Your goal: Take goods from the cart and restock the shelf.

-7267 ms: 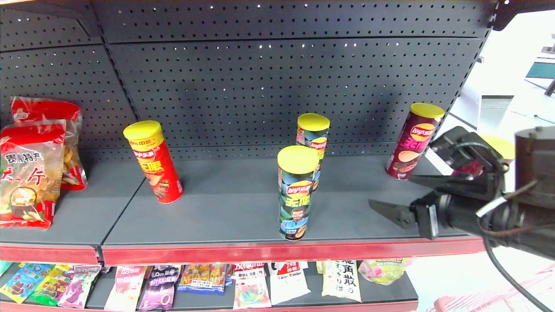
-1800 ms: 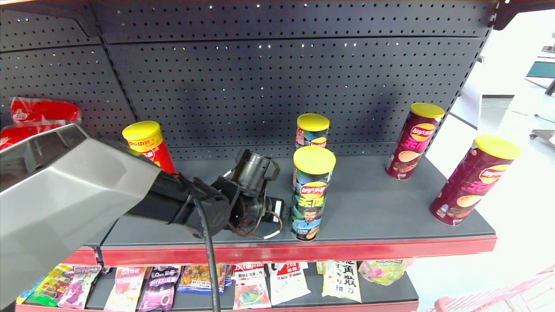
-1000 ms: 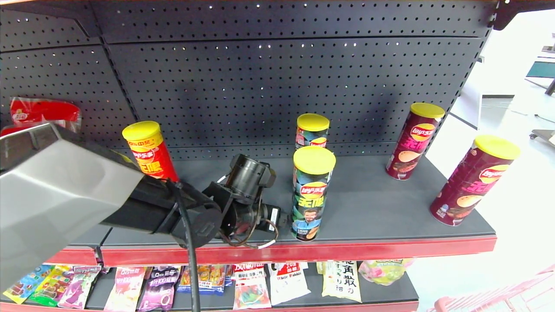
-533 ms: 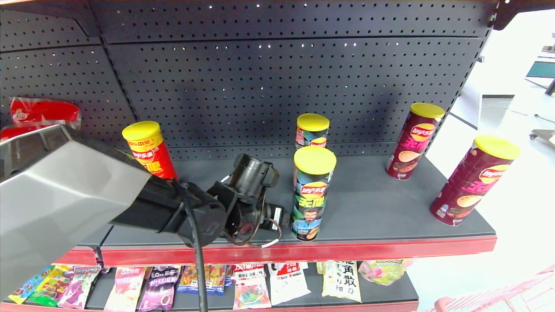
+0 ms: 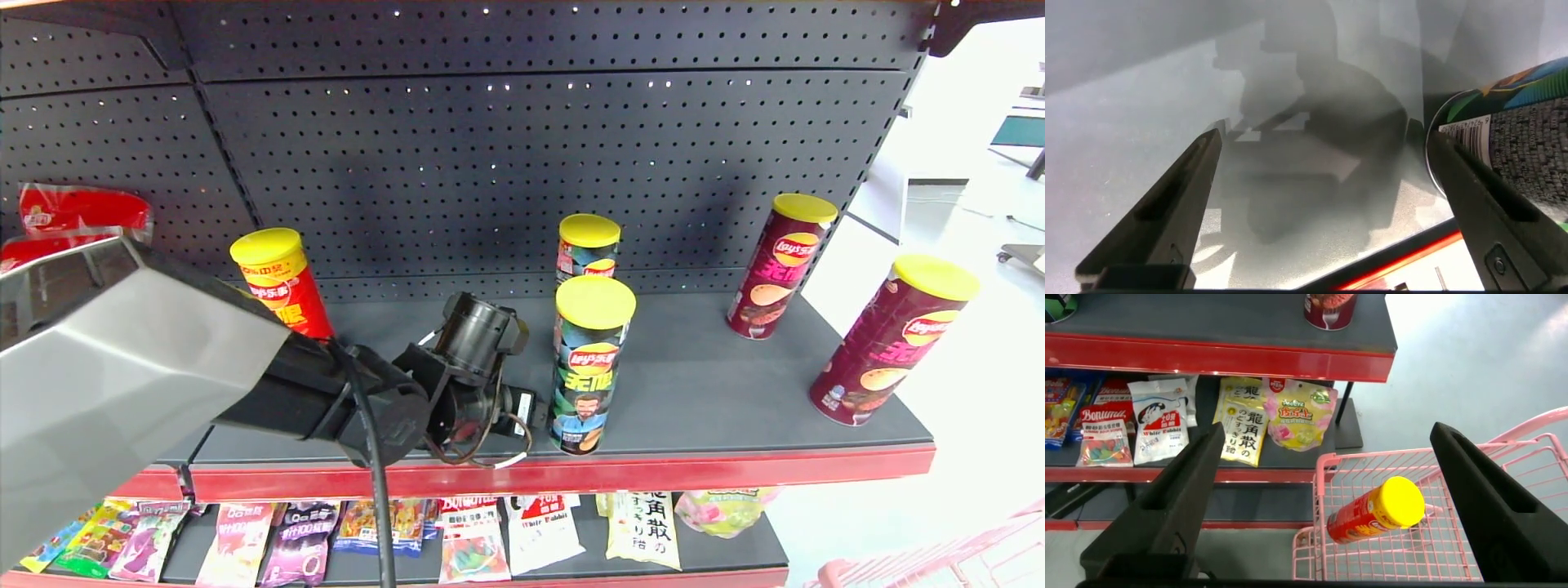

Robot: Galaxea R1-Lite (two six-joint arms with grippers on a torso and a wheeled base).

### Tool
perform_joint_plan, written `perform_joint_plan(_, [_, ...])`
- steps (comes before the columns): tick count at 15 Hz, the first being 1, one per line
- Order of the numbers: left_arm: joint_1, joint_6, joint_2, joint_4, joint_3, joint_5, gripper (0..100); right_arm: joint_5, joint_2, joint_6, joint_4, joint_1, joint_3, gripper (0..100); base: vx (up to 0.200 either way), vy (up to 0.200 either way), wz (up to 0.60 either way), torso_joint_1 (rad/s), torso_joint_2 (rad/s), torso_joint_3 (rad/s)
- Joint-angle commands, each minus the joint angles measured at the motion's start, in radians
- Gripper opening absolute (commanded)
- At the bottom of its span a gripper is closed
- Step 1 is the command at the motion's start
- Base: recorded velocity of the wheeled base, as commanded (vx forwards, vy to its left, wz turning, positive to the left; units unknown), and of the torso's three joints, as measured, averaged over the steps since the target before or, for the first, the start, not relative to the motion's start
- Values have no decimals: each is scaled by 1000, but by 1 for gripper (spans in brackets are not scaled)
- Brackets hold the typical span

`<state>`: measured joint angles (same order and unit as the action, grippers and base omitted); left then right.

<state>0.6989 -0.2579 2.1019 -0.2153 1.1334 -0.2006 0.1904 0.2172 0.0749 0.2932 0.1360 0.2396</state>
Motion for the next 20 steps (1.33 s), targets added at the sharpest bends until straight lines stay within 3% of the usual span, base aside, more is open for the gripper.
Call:
perform_joint_plan(1, [1, -1, -2, 1, 0, 0, 100, 0, 2, 0, 0, 1, -2, 100, 0, 0, 0, 0, 0, 0])
perform_joint_plan(4, [-13, 0, -92, 47, -23, -2, 100, -2, 2, 2, -2, 2, 1, 100, 0, 0, 0, 0, 0, 0])
perform_joint_plan(6, [-76, 2, -283, 128, -109, -3, 100, -3, -6, 3, -2, 2, 0, 100, 0, 0, 0, 0, 0, 0])
perform_joint_plan(8, [-157, 28, -556, 159, -297, -5, 100, -2, -24, 11, 0, 5, -9, 100, 0, 0, 0, 0, 0, 0])
perform_joint_plan(10, [-226, 78, -856, 252, -477, 0, 100, -3, -29, 19, -2, 10, -20, 100, 0, 0, 0, 0, 0, 0])
perform_joint_plan(12, [-262, 118, -1254, 475, -603, 0, 100, -3, -58, 20, 0, 10, -55, 100, 0, 0, 0, 0, 0, 0])
perform_joint_plan(14, [-262, 150, -1548, 758, -595, -3, 100, -3, -58, 28, -2, 11, -63, 100, 0, 0, 0, 0, 0, 0])
perform_joint_plan(17, [-266, 150, -1783, 909, -620, -20, 100, 6, -64, 26, -2, 8, -69, 100, 0, 0, 0, 0, 0, 0])
perform_joint_plan(18, [-342, 146, -1849, 915, -681, -120, 100, 9, -64, 32, -2, -7, -63, 100, 0, 0, 0, 0, 0, 0])
perform_joint_plan(20, [-515, 131, -1898, 887, -758, -111, 100, 7, -64, 34, -2, -22, -55, 100, 0, 0, 0, 0, 0, 0])
